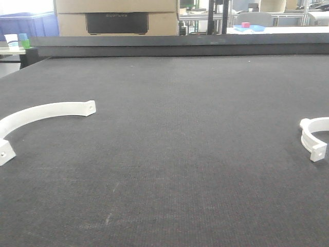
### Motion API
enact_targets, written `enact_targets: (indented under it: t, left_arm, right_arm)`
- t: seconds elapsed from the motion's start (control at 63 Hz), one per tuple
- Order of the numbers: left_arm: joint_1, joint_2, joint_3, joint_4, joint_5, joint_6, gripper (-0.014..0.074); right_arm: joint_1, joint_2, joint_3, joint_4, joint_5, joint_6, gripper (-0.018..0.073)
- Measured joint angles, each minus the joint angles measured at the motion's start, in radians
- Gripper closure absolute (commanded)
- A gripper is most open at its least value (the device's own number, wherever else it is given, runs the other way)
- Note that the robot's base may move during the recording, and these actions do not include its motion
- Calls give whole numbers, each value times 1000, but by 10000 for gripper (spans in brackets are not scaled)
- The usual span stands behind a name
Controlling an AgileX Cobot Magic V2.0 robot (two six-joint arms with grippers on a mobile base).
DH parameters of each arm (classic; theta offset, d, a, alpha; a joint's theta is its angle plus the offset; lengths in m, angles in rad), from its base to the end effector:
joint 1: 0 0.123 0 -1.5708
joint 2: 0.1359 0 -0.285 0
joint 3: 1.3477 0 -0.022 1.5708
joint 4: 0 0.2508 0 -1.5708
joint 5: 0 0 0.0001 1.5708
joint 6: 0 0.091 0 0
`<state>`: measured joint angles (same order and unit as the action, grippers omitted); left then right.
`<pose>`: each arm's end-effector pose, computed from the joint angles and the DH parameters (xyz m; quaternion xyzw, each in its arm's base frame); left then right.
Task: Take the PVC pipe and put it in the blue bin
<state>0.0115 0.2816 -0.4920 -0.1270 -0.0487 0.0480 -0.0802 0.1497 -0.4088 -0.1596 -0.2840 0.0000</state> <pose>0.0584 0.0012 0.3639 -0.0285 0.5742 -0.0258 0.8178 0.0289 0.0017 0.3624 -0.0364 0.4535 -0.0937 0.8856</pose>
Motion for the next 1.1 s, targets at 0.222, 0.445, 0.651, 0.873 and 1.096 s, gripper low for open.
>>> enact_targets:
  t: [0.222,0.445,0.651,0.873,1.096]
  left_arm:
    - [0,176,-319,-4,341,2,707]
    - [0,365,-519,0,586,2,707]
    - [0,496,-619,4,730,2,707]
    - [0,591,-628,10,761,2,707]
    - [0,610,-628,10,733,2,707]
  right_arm:
    - [0,156,-201,246,217,8,727]
    - [0,353,-424,273,595,10,727]
    - [0,583,-650,275,964,10,727]
    - [0,729,-691,275,1085,8,727]
    - [0,745,-691,278,1083,8,727]
